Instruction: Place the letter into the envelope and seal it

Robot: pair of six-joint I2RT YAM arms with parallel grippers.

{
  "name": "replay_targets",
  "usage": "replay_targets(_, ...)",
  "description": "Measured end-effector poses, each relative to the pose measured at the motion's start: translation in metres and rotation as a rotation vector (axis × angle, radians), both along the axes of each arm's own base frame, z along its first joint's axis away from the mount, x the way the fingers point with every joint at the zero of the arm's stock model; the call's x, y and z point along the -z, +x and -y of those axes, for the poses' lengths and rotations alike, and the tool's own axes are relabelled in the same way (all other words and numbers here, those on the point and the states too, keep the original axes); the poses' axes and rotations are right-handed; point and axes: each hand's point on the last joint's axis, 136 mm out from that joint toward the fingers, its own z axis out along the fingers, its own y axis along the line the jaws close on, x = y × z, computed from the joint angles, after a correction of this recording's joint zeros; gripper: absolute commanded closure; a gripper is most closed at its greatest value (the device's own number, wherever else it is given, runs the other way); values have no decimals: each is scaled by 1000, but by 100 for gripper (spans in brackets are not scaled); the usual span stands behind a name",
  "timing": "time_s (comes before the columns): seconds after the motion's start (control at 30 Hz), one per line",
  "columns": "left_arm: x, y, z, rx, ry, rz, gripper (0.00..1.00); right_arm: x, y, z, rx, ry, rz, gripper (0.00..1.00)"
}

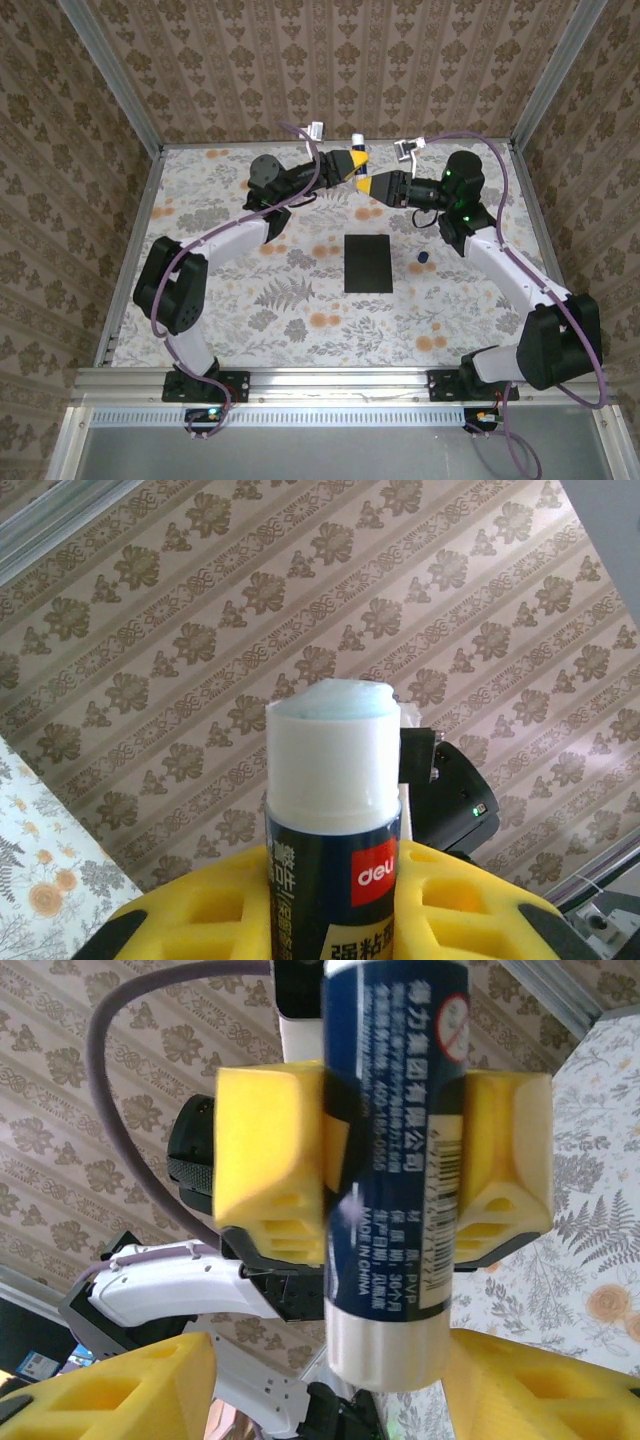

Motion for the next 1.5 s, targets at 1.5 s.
replay_targets(1.5, 1, 11, 4, -263, 243, 16, 100, 3, 24, -8, 532, -484, 190, 76)
